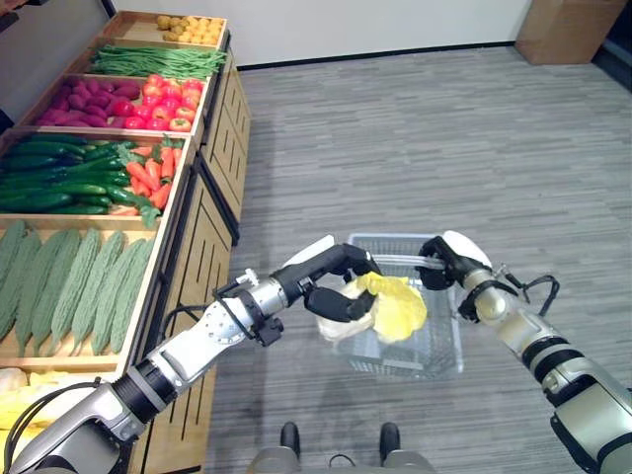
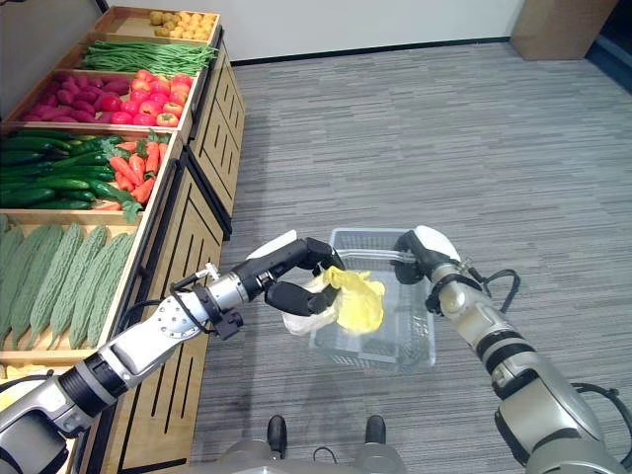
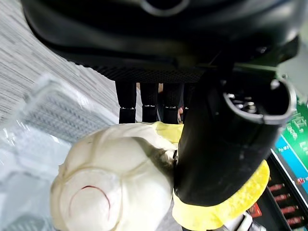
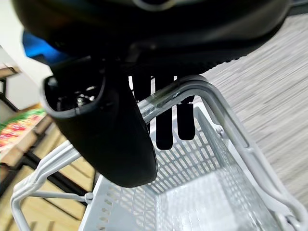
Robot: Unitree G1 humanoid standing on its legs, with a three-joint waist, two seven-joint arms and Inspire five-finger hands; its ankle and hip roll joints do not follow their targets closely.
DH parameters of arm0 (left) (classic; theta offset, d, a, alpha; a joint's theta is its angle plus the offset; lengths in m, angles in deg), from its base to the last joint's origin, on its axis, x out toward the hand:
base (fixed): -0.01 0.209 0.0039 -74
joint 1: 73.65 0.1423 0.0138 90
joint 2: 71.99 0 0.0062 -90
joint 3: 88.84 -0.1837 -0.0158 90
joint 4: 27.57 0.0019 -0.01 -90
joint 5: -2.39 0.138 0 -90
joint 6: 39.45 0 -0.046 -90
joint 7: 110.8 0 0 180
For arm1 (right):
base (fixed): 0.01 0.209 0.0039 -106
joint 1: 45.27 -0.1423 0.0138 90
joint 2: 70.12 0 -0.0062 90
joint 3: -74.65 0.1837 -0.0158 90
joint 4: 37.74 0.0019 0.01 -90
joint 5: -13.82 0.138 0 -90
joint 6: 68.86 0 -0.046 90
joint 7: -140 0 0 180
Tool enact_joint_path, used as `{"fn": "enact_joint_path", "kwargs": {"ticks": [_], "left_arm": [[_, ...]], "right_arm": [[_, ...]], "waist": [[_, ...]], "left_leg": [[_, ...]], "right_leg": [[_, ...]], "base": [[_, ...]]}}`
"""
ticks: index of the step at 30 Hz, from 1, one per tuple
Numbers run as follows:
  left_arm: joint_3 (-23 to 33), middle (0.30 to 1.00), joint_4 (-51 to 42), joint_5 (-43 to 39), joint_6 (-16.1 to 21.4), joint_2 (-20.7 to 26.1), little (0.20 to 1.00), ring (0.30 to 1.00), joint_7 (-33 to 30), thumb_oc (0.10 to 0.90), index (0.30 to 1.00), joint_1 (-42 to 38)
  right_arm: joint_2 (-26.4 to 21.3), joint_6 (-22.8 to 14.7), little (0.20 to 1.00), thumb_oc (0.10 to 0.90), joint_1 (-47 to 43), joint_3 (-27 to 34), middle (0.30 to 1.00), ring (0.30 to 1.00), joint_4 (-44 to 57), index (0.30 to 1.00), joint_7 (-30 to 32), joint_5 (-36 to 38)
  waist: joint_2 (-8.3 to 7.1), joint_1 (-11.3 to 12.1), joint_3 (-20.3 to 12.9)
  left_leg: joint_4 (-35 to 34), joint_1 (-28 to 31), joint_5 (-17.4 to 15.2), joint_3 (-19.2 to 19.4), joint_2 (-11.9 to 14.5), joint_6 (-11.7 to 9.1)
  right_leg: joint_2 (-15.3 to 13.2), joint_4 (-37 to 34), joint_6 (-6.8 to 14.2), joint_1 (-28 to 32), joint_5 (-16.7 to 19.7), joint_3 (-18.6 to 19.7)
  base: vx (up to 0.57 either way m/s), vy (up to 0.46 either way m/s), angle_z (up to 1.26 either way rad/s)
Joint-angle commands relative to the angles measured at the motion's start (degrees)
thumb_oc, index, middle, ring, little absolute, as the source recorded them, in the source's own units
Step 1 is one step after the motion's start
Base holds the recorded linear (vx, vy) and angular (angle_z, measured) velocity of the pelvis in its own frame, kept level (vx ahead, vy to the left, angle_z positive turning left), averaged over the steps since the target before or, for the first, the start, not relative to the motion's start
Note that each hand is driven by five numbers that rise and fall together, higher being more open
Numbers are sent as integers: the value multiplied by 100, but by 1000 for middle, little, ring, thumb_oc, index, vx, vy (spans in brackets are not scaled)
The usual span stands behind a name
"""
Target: Get the vegetables into the basket
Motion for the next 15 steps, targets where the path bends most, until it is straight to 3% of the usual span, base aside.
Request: {"fn": "enact_joint_path", "kwargs": {"ticks": [1, 8, 15], "left_arm": [[-185, 300, 122, 329, 728, -232, 300, 300, -294, 400, 300, -893], [-424, 300, 755, 1155, 680, -592, 300, 300, -482, 400, 300, -963], [-259, 300, 1748, 2366, 581, -951, 300, 300, -840, 400, 300, -904]], "right_arm": [[59, -554, 300, 400, -1357, -46, 300, 300, 645, 300, 264, 519], [256, -573, 300, 400, -1354, -144, 300, 300, 958, 300, 179, 579], [536, -618, 300, 400, -1212, -105, 300, 300, 1424, 300, 86, 747]], "waist": [[-351, 28, -331], [-363, -15, -417], [-382, -42, -473]], "left_leg": [[4, 76, -175, 30, 42, -130], [4, 109, -212, 60, 33, -121], [4, 125, -228, 75, 24, -114]], "right_leg": [[-65, 0, 347, 249, -2, -3], [-86, 0, 362, 284, -25, 0], [-103, 0, 360, 292, -20, 11]], "base": [[0, 0, 0], [0, 0, 0], [0, 0, 0]]}}
